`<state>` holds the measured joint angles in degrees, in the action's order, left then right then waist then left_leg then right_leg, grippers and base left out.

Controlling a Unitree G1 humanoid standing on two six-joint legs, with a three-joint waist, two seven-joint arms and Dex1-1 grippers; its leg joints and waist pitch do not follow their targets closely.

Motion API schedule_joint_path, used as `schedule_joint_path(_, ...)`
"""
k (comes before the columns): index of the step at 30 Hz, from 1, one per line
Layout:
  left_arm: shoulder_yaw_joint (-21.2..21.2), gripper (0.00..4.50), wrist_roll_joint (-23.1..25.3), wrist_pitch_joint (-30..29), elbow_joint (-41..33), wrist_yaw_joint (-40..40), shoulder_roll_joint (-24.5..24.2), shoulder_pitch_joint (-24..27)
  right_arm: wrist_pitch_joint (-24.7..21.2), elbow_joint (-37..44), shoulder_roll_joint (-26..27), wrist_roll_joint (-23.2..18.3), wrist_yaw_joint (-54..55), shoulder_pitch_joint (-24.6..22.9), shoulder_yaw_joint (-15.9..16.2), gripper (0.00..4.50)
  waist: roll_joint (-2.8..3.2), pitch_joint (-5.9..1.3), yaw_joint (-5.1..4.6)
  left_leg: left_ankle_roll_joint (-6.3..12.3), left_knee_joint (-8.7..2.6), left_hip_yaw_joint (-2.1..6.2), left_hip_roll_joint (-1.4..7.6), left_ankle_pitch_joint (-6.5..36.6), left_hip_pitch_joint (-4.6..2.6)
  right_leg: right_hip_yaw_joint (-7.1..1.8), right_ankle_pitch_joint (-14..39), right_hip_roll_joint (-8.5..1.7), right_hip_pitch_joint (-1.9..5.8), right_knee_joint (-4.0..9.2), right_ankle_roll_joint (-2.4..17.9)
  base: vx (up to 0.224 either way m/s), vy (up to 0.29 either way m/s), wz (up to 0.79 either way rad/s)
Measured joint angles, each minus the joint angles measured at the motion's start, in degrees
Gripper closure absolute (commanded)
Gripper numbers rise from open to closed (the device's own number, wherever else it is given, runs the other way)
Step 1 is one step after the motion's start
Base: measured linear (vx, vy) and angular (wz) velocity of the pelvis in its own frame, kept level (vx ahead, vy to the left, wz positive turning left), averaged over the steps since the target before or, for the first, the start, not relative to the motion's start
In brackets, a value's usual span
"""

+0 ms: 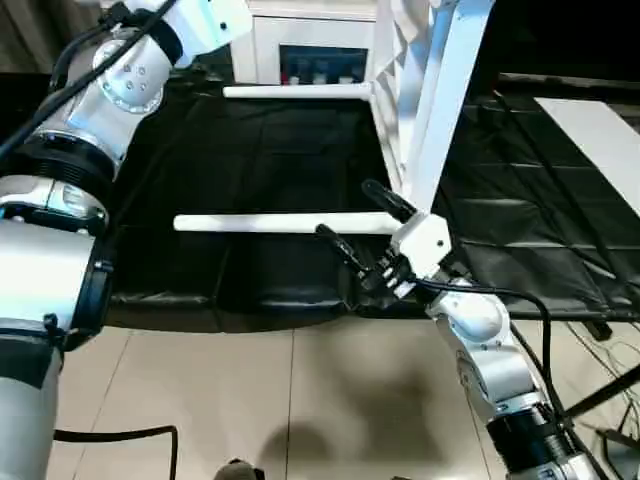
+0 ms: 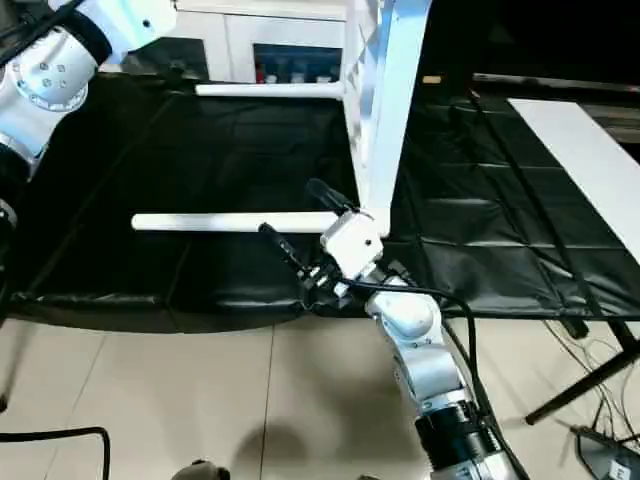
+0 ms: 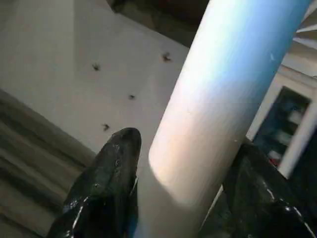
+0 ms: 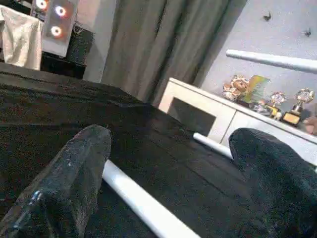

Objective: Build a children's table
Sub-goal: Flip table

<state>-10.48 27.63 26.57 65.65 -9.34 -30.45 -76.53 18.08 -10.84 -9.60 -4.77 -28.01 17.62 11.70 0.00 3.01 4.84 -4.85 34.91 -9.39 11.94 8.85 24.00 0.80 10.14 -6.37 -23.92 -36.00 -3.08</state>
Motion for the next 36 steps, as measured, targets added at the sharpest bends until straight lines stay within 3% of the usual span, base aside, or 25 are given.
schedule_joint_path(5, 3.23, 2.15, -4.26, -3.64, -3.83, -5.08, 1.43, 2.17, -1.36, 0.0, 0.25, -0.33, -0.19, -1.59, 0.0, 0.27, 1.09, -0.04, 1.4, 0.01, -0.14, -0.29, -0.07, 0.0, 0.02, 0.0, 0.04, -0.09, -0.02, 0.0, -0.05, 0.0, 0.0, 0.0)
schedule_joint_path(8, 4.8, 2.15, -6.49, -5.06, -5.73, -6.28, 2.19, 2.88, -1.95, -0.07, 0.26, -0.3, -0.12, -2.19, 0.02, 0.27, 1.45, -0.04, 1.86, 0.01, -0.13, -0.35, -0.09, 0.0, 0.05, -0.01, 0.04, -0.15, -0.04, 0.0, -0.06, 0.0, 0.0, 0.0)
schedule_joint_path(15, 12.15, 2.15, -15.2, -10.51, -7.78, -6.64, 4.27, 3.39, -5.23, -0.66, 0.13, -0.41, -0.01, -2.95, -0.09, 0.27, 1.51, -0.05, 1.64, 0.01, -0.15, -0.33, -0.08, 0.0, 0.07, 0.01, 0.05, -0.13, -0.07, 0.02, -0.07, 0.0, 0.0, 0.0)
schedule_joint_path(17, 14.8, 2.15, -18.21, -12.8, -8.44, -6.6, 5.35, 4.04, -7.26, -1.16, 0.18, -0.63, -0.08, -4.13, -0.09, 0.0, 1.49, -0.04, 1.55, 0.01, -0.15, -0.32, -0.05, -0.01, 0.1, 0.01, 0.06, -0.1, -0.08, 0.07, -0.08, 0.0, 0.0, 0.0)
schedule_joint_path(20, 17.0, 2.15, -21.32, -14.93, -8.45, -6.29, 6.07, 4.62, -9.23, -2.74, 0.28, -0.77, 0.15, -4.61, -0.24, 0.0, 1.34, 0.07, 1.17, 0.01, -0.15, -0.31, -0.03, -0.01, 0.19, 0.01, 0.06, -0.07, -0.16, 0.13, -0.08, 0.0, 0.0, 0.0)
schedule_joint_path(23, 17.72, 2.16, -22.51, -16.79, -9.87, -6.15, 6.22, 5.65, -11.3, -3.36, 1.75, -2.6, 2.94, -4.54, -3.29, 0.0, 1.26, 0.11, 0.9, 0.02, -0.16, -0.29, 0.01, -0.01, 0.26, 0.01, 0.06, -0.07, -0.14, 0.33, -0.08, 0.0, 0.0, 0.0)
schedule_joint_path(29, 19.76, 2.16, -24.78, -22.14, -19.23, -6.16, 7.45, 11.04, -11.79, -4.31, 5.5, -10.04, 12.26, -0.03, -14.31, 0.0, 1.28, 0.1, 0.79, 0.11, -0.16, -0.37, 0.0, -0.07, 0.29, 0.01, 0.08, -0.06, -0.1, 0.56, -0.04, 0.0, 0.0, 0.0)
schedule_joint_path(32, 21.42, 2.16, -27.4, -24.74, -22.39, -6.05, 8.16, 14.06, -11.88, -5.5, 6.31, -13.19, 13.32, 2.93, -17.08, 0.0, 1.27, 0.1, 0.63, 0.2, -0.18, -0.38, 0.0, -0.12, 0.29, 0.02, 0.08, -0.05, -0.09, 0.6, -0.03, 0.0, 0.0, 0.0)
schedule_joint_path(36, 22.55, 2.18, -29.54, -27.09, -24.84, -5.44, 8.75, 16.89, -13.22, -9.08, 6.28, -14.68, 13.39, 7.28, -18.31, 0.0, 1.21, 0.13, 0.54, 0.37, -0.19, -0.38, 0.0, -0.24, 0.35, 0.06, 0.07, -0.04, -0.09, 0.6, -0.03, 0.0, 0.0, 0.0)
